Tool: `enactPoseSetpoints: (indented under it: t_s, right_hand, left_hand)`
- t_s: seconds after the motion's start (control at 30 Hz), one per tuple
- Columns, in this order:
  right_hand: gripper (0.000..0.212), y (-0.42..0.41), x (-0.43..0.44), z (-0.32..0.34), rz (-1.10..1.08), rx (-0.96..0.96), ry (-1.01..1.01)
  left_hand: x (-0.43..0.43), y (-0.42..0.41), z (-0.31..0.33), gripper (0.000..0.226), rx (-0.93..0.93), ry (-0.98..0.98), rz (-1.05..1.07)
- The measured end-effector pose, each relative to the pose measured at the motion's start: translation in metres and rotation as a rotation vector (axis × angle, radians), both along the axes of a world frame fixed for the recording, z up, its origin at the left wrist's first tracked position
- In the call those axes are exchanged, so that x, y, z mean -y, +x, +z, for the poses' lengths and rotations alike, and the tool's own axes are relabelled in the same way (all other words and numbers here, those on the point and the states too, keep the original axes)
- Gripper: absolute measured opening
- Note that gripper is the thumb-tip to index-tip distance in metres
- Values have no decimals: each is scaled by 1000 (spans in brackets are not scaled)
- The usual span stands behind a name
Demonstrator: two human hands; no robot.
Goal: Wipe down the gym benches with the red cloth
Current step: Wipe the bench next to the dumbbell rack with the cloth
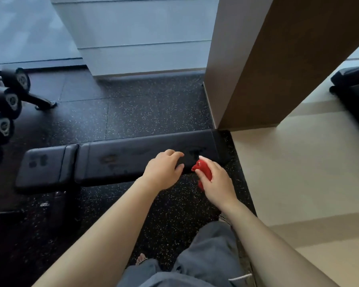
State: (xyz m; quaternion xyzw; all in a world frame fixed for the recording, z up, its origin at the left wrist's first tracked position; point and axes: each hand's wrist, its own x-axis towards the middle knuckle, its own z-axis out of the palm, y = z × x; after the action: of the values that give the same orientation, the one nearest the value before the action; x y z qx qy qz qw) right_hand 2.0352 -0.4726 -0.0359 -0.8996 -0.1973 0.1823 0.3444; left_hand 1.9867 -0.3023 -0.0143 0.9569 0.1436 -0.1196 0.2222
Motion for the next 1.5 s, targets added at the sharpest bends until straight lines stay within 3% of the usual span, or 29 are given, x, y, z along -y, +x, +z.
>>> enactPoseSetpoints:
  t_s: [0.27, 0.5, 0.87, 1.1, 1.23, 1.33, 1.5]
  right_hand:
    - [42, 153, 38, -43, 185, -99, -28]
    - [42, 217, 36, -89, 260, -175, -40]
    - [43, 260, 18, -239, 226, -179, -119]
    - [45, 271, 0, -329, 213, -77, -157]
    - [48, 285, -4, -368, 194, 162, -196]
    - [59, 289, -8, -400, 239, 210, -331]
    - [67, 289, -5, -442, 336, 334, -384]
  left_hand:
    - [55, 123, -34, 43, -88, -56, 249]
    - [55, 184, -67, 43, -127, -9, 309]
    - [30, 229, -223, 43, -168, 8, 224]
    - [13, 235, -330, 44, -122, 51, 125]
    - [7, 241, -376, 42, 2, 92, 99]
    - [8, 253, -403, 43, 147, 104, 109]
    - [11, 281, -445, 52, 142, 187, 146]
